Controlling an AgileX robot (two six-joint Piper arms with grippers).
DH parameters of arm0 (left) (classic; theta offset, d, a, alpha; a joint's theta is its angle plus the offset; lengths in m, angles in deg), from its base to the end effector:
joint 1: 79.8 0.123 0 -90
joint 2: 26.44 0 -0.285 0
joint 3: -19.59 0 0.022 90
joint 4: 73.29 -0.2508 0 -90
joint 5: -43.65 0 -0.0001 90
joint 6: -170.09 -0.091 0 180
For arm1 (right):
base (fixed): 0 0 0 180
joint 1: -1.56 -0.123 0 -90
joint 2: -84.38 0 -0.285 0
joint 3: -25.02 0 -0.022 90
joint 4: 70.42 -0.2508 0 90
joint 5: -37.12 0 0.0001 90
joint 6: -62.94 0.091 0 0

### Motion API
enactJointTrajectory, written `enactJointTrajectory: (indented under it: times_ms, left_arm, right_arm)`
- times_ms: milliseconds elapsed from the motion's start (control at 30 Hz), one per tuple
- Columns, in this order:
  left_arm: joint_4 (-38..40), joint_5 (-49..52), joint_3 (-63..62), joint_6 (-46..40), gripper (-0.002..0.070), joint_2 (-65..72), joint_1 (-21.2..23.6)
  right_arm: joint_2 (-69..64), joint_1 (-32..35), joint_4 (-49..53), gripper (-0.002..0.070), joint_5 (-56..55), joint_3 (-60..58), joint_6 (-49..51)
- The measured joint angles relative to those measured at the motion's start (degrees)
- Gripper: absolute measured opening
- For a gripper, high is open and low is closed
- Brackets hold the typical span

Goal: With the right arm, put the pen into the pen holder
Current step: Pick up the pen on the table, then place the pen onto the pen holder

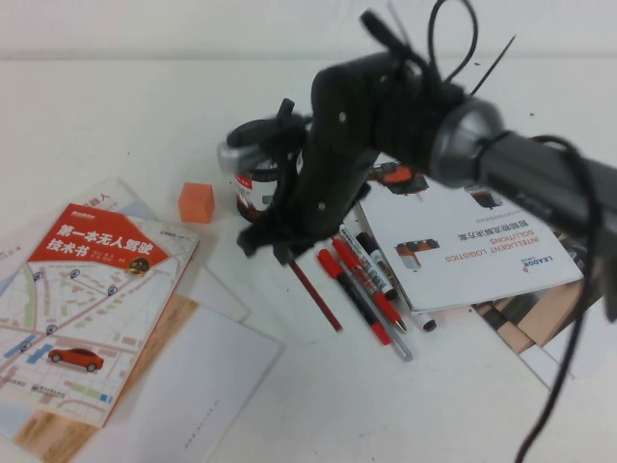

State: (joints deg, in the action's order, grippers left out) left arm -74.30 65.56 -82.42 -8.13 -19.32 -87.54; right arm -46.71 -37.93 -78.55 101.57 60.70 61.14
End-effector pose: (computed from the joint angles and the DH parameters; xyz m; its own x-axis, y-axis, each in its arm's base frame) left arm 0.0518 -0.0064 0.1749 -0.2918 0.0248 -0.9561 0.1242 0.9922 -0.0121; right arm 0.3556 0.3081 0.2514 -0.7432 -0.5737 -0.3443 -0.6429 0.7548 0.1300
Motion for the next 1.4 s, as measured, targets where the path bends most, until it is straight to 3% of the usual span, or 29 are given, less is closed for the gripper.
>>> enactJointTrajectory:
  times_ms: [233,433,667,800,1067,1400]
  left_arm:
    - [0.00,0.00,0.00,0.00,-0.0001,0.00,0.00]
    - [0.00,0.00,0.00,0.00,-0.0001,0.00,0.00]
    - [0.00,0.00,0.00,0.00,-0.0001,0.00,0.00]
    - [0.00,0.00,0.00,0.00,-0.0001,0.00,0.00]
    - [0.00,0.00,0.00,0.00,-0.0001,0.00,0.00]
    - [0.00,0.00,0.00,0.00,-0.0001,0.00,0.00]
  right_arm:
    - [9.79,-0.62,-3.35,0.0020,-17.57,-9.27,-2.35]
    - [18.71,-0.72,-0.58,0.0020,-43.23,-26.17,0.37]
    - [19.28,2.58,29.57,0.0020,-82.58,-37.95,28.77]
    - [15.08,4.07,31.11,0.0020,-98.82,-37.96,28.01]
    - [4.07,4.64,23.52,0.0020,-103.55,-32.18,16.00]
    - [-3.17,4.94,23.11,0.0020,-104.04,-21.95,14.30]
